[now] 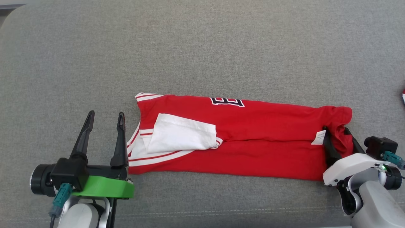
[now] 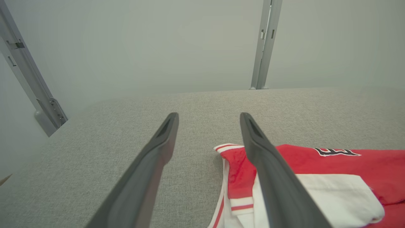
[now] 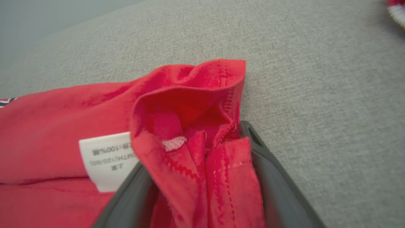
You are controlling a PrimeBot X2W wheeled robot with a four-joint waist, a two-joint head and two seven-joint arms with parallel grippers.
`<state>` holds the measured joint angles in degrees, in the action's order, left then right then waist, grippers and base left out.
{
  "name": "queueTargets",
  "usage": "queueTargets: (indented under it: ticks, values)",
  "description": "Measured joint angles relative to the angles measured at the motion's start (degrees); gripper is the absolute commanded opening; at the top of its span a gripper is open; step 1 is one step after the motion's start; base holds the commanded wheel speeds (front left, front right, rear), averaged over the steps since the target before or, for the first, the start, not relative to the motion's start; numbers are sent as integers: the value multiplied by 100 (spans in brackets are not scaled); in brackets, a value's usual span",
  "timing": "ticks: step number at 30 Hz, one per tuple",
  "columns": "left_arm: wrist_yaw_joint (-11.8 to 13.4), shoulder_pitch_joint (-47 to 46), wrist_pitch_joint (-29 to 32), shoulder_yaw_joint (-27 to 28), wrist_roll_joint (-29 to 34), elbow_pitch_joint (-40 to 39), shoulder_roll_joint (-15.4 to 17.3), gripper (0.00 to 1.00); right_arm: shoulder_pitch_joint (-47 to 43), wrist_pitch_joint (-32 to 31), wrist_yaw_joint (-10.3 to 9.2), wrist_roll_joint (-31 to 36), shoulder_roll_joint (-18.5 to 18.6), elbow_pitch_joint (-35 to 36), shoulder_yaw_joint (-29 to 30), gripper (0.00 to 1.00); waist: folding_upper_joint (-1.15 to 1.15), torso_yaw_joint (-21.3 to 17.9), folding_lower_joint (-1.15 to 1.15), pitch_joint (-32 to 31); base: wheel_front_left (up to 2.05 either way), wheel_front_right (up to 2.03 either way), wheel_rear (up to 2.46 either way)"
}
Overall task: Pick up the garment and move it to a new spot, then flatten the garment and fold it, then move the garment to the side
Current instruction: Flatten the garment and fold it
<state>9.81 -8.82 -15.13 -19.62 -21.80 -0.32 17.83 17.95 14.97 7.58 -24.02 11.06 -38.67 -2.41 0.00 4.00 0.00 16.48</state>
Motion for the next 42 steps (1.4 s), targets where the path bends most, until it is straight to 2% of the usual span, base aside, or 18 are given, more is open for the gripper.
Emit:
queueTargets:
  ticks: [4,5,6,8,14,21,27,33,38,42]
  values:
    - [-33,-5,0,20,44,2,-27,100,-36,65,0,-9,-138,-40,121,100,0,-26,0,15,0,0,0]
    - [-52,-9,0,21,46,4,-37,100,-48,76,-2,-9,-174,-34,127,94,0,-28,0,13,0,0,0]
    - [-56,-9,0,30,66,3,-45,100,-60,77,-2,-9,-192,-20,135,47,0,-36,0,11,0,0,0]
    - [-57,-9,0,65,76,7,-44,100,-116,73,-3,-7,-263,102,157,0,0,-67,0,11,0,0,0]
    - [-69,-10,0,113,124,22,-45,100,-269,2,0,44,-365,559,483,0,0,-141,0,-17,0,0,0]
    - [-69,-10,0,143,172,8,-47,100,-361,0,-2,181,187,898,1381,0,0,-220,0,-56,0,0,0]
    - [-66,-5,0,168,178,-3,-62,100,-363,0,-3,272,376,950,1533,0,0,-289,0,-97,0,0,0]
    - [-66,4,0,191,179,-12,-58,100,-351,-40,-7,279,199,1560,1020,0,0,-374,0,-162,0,0,0]
    - [-56,28,0,176,179,-13,-44,100,-360,-432,-8,304,-247,2652,216,0,0,-433,0,-233,0,0,0]
    - [-56,27,1,134,179,-12,-46,100,-441,-781,-8,288,-541,3268,-584,0,0,-420,0,-278,0,0,0]
